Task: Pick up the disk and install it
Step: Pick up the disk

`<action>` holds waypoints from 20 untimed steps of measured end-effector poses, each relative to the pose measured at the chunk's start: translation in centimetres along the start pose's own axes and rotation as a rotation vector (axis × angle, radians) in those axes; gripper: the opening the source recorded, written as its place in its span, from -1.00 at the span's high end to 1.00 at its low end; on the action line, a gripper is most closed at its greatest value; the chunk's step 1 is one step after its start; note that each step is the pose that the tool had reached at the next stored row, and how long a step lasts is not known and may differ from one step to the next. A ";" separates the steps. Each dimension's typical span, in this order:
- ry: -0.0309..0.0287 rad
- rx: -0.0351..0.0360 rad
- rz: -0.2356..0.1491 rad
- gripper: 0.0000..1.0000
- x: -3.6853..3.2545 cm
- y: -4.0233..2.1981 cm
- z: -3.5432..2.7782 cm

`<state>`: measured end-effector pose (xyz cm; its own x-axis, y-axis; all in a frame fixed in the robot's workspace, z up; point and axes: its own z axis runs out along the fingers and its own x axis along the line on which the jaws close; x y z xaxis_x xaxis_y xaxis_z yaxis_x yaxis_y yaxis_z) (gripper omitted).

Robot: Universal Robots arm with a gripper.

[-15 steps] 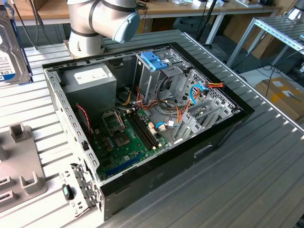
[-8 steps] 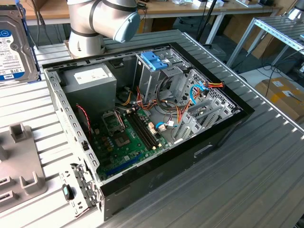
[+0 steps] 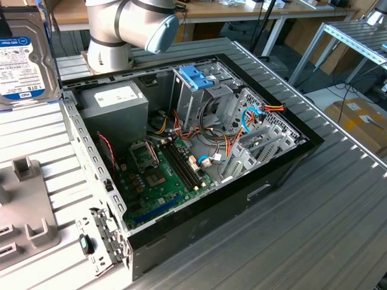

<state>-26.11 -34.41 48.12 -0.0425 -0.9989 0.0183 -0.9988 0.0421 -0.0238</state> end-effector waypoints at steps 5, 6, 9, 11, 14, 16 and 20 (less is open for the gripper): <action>0.0001 -0.0002 0.000 0.30 -0.06 -1.42 0.03; 0.0001 -0.0001 0.000 0.30 -0.08 -1.76 0.04; 0.0001 -0.0001 0.000 0.30 -0.12 -2.86 0.06; 0.0002 -0.0002 0.000 0.30 -0.15 -3.54 0.07; 0.0000 -0.0001 0.000 0.30 -0.19 -4.37 0.10; 0.0001 -0.0001 0.000 0.30 -0.21 -4.87 0.11; 0.0001 -0.0001 0.000 0.30 -0.28 -6.68 0.15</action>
<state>-19.42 -34.41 48.13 -0.0425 -0.9989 0.0184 -0.9988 0.0420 -0.0236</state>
